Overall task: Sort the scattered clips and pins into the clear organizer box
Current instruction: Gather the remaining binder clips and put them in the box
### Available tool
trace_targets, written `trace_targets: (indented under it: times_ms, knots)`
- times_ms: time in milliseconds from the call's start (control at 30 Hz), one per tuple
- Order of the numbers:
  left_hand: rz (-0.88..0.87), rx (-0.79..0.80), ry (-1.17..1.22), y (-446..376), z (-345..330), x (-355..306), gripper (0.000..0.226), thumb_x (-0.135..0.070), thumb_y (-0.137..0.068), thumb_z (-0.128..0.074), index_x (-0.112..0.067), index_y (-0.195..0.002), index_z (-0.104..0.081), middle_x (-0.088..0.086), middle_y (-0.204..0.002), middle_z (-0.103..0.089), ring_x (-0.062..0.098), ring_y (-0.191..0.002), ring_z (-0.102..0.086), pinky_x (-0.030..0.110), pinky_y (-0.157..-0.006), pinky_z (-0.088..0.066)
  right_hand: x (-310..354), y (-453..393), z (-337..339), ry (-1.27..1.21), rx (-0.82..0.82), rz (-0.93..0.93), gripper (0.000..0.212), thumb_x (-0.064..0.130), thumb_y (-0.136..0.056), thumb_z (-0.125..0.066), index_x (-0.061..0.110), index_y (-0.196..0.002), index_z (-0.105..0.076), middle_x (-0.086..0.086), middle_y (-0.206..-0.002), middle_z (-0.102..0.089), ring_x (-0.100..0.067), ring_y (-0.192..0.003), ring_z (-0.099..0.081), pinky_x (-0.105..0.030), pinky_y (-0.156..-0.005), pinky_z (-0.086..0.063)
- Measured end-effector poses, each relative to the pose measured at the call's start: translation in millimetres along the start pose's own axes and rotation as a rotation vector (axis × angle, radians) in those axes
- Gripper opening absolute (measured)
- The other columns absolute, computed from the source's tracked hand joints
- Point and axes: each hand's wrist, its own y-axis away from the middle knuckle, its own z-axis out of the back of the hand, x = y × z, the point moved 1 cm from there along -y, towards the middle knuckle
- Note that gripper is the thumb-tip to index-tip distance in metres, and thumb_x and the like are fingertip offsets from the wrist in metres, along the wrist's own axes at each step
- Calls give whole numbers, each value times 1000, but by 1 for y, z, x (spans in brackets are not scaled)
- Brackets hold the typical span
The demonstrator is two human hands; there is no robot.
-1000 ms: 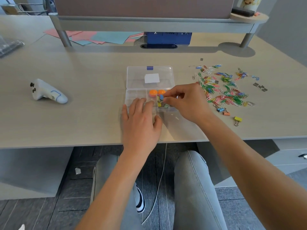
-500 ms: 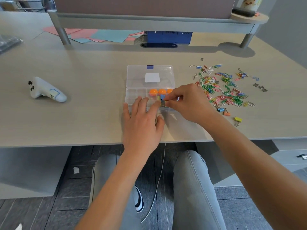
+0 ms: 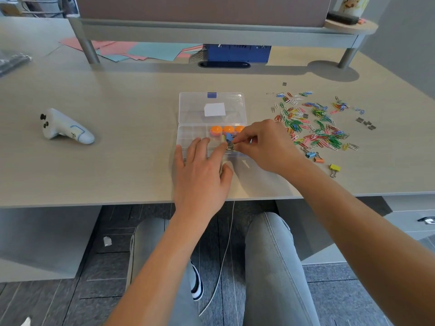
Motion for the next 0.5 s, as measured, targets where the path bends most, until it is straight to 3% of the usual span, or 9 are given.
trace_targets:
  times_ms: [333,500]
  knots:
    - [-5,-19,8,1,-1,1,42,-36,-93,-48,-29,-131,-62,5,-142,-52,25,-139,-41,56,-119,-22,4,5,3,161,40,156,19,25,-90,-67,25,-102,-81,2,-92,-71,-17,-78,-60,-40,-72,-54]
    - [-5,-17,1,1,-1,0,41,-37,-94,-48,-29,-132,-61,4,-143,-52,25,-140,-40,56,-119,-21,2,10,1,149,-23,184,19,21,-87,-64,25,-100,-77,4,-91,-69,-17,-80,-62,-41,-71,-55]
